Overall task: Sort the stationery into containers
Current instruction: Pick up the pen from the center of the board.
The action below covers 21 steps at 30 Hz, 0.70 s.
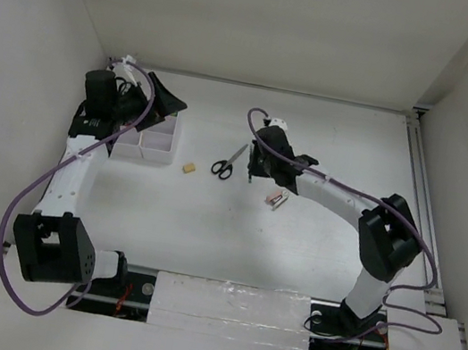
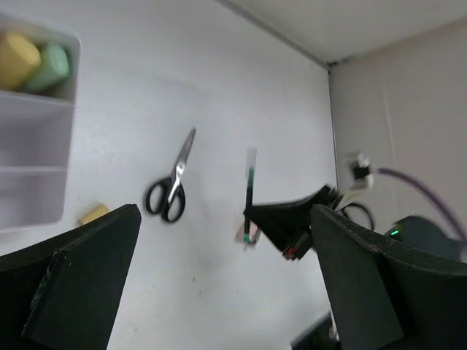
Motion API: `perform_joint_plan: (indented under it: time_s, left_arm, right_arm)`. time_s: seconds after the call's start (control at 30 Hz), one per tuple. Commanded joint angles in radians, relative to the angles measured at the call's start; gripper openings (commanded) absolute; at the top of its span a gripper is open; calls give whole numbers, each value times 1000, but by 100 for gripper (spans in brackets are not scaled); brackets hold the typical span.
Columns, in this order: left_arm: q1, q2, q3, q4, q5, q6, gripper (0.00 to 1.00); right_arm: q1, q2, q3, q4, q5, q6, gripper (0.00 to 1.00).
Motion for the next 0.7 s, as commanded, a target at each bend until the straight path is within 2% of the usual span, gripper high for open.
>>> perform_joint_plan:
  time_s: [0.0,0.03,0.17,0.3,0.43,0.5,0.67]
  left_arm:
    - [2,-84,-92,120,189,-8,100]
    - [2,-118,-121,143,218,-8,100]
    - [2,-208,-250,196,264,-19,100]
    - [2,-233,-250,135,264,27,100]
    - [2,-242,-261,68,193,72,100]
    - [2,-242,-261,55,167,92,100]
    - [2,-261,-281,26,135,113,99]
  right_arm:
    - [31,-48,12,334,-278,-213,0]
    - [40,-48,21,358,-360,-230,0]
    - [95,-21,43,466,-521,-250,0]
    - [137,19,83,584,-649,-229,0]
    - [186,32,125,601,-649,-210,0]
    - [206,21,126,601,-585,-210,0]
    - [206,-2,126,612,-611,-197,0]
